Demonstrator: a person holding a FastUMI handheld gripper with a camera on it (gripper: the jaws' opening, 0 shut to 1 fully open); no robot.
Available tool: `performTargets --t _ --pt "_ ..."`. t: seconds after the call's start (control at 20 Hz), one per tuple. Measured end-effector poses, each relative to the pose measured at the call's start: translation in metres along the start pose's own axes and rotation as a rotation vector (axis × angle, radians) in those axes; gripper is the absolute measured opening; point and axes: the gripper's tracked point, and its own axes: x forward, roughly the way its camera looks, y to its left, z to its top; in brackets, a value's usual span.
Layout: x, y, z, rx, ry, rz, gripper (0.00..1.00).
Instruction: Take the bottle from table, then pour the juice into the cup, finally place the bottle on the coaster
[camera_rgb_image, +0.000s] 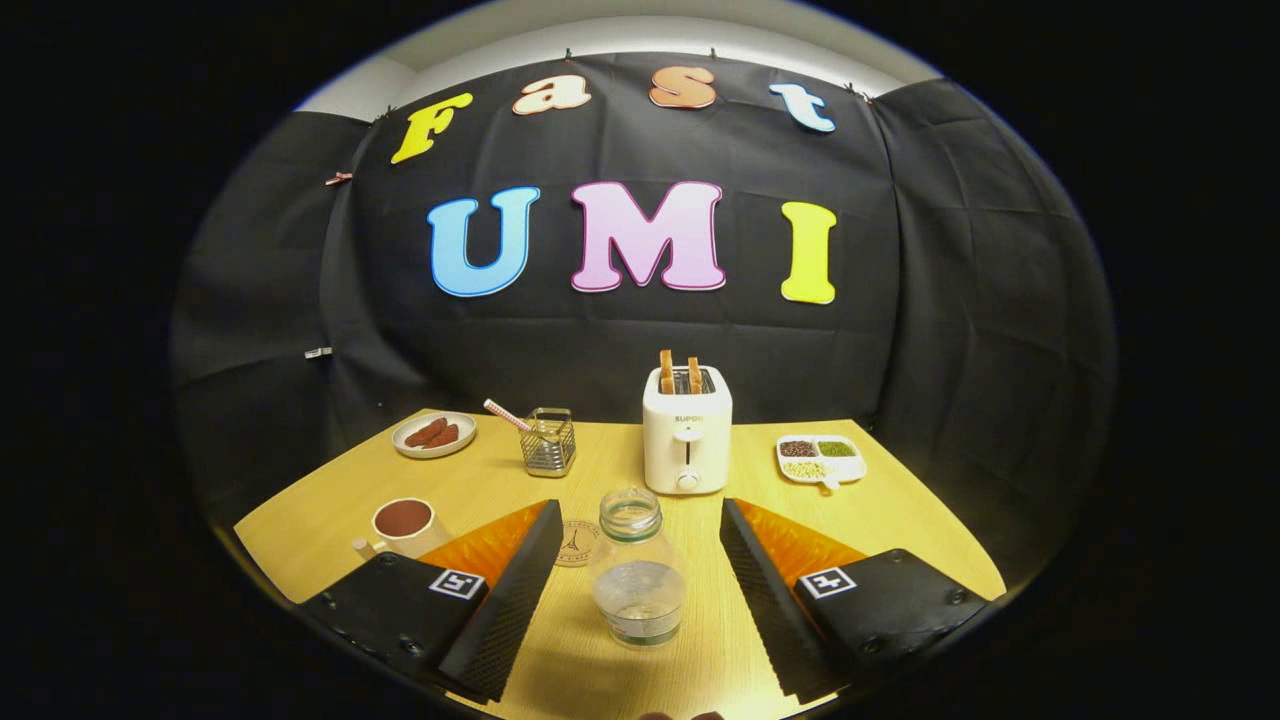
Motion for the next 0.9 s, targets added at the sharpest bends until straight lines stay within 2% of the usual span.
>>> performTargets --t 0.45,0.9 --pt "0.033 -0.004 -0.038 -0.013 0.034 0.024 0.98" --pt "0.036 -0.002 -0.076 -0.041 0.077 0.050 0.98"
